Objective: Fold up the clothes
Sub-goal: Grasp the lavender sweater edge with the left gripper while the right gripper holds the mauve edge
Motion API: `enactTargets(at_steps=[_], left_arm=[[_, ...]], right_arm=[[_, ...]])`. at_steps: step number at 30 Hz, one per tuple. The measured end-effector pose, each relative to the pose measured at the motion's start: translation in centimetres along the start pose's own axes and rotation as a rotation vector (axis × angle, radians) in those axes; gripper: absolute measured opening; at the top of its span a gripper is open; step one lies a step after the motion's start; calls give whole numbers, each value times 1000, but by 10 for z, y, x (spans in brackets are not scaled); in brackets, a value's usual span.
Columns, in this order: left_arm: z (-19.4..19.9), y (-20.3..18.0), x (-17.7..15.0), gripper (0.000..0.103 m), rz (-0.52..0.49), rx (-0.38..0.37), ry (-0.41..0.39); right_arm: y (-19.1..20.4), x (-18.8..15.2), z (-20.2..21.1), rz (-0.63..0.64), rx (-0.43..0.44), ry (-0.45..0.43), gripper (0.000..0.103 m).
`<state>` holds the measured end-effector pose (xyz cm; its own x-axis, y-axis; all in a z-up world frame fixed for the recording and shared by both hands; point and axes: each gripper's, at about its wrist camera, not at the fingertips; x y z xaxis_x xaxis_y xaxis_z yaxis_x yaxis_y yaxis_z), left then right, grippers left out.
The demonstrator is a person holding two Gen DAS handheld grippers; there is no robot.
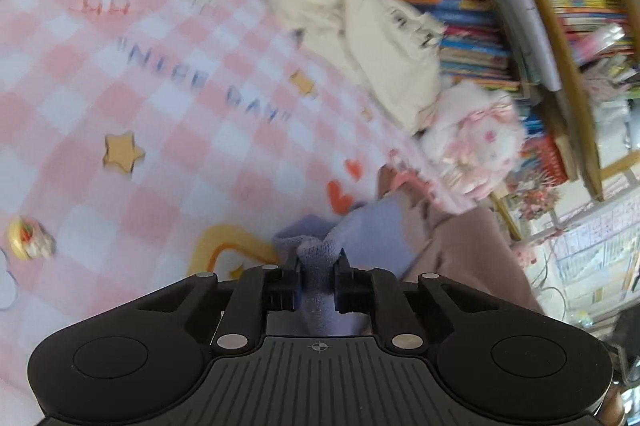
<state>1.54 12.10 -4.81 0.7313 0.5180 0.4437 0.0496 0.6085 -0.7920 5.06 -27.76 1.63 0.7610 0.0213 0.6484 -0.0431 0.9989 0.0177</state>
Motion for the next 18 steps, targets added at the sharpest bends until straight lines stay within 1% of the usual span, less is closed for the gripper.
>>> enactTargets(at_steps=[1, 3, 6, 9, 10, 11, 12, 14, 18], left_arm=[[8, -11, 3, 11, -49, -11, -14], [35, -40, 13, 11, -160, -63, -71], [88, -88, 29, 11, -358, -114, -199], [143, -126, 45, 11, -504, -171, -330], [159, -138, 48, 11, -554, -188, -373], [168, -150, 51, 11, -599, -205, -408], [175, -158, 53, 11, -627, -223, -434], [190, -175, 57, 11, -683, -259, -487], [201, -201, 50, 11, -767, -333, -549]], right_arm=[[-4, -4, 19, -26, 39, -34, 13], [-16, -11, 58, -99, 118, -97, 13], [-37, -25, 120, -237, 268, -208, 13], [-53, -33, 160, -321, 407, -280, 13], [-57, -35, 169, -322, 457, -305, 13], [-60, -37, 177, -318, 495, -340, 13], [-63, -39, 182, -323, 519, -371, 13], [-69, -41, 185, -351, 549, -402, 13], [-75, -45, 183, -410, 597, -445, 13]])
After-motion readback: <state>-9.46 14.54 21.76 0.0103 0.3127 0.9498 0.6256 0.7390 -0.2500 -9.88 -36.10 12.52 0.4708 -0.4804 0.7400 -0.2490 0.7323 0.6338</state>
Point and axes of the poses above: each gripper's, at about its wrist camera, not at the fingertips, and z roughly against the way its jaws point, y to its left, x to its top, and after that the axes turned 14 degrees about -x, right-handed
